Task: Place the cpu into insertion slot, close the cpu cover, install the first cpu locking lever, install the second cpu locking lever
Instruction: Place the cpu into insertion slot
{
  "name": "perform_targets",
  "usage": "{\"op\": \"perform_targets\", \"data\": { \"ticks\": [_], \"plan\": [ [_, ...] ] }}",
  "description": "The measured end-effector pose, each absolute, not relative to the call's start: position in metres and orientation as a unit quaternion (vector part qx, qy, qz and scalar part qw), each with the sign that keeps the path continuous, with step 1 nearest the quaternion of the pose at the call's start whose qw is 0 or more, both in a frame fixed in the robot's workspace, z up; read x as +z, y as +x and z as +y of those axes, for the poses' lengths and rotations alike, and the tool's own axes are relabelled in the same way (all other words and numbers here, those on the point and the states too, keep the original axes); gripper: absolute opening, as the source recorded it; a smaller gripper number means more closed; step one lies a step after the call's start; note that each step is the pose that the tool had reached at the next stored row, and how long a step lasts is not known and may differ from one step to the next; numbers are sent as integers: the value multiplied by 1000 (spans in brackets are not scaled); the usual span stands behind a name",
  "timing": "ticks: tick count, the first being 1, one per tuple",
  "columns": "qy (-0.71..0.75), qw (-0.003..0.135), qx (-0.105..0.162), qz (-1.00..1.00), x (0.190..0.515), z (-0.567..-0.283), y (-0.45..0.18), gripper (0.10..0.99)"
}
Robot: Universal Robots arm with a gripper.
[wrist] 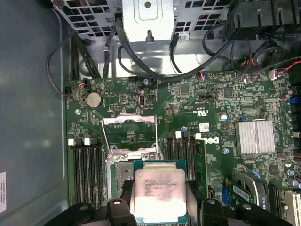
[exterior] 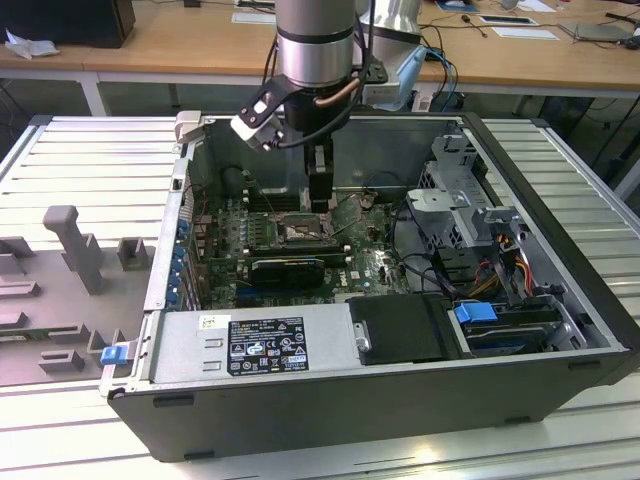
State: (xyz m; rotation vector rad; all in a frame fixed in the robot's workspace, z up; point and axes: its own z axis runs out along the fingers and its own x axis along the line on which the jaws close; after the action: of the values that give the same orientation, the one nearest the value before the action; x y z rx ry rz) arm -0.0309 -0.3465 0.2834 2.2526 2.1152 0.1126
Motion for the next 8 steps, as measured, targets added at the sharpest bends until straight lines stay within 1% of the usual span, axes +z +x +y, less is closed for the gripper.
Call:
{"op": "perform_targets", "data": {
  "ticks": [8],
  "plan": [
    [728,25,36,684,278,-347,-31,525]
  ]
}}
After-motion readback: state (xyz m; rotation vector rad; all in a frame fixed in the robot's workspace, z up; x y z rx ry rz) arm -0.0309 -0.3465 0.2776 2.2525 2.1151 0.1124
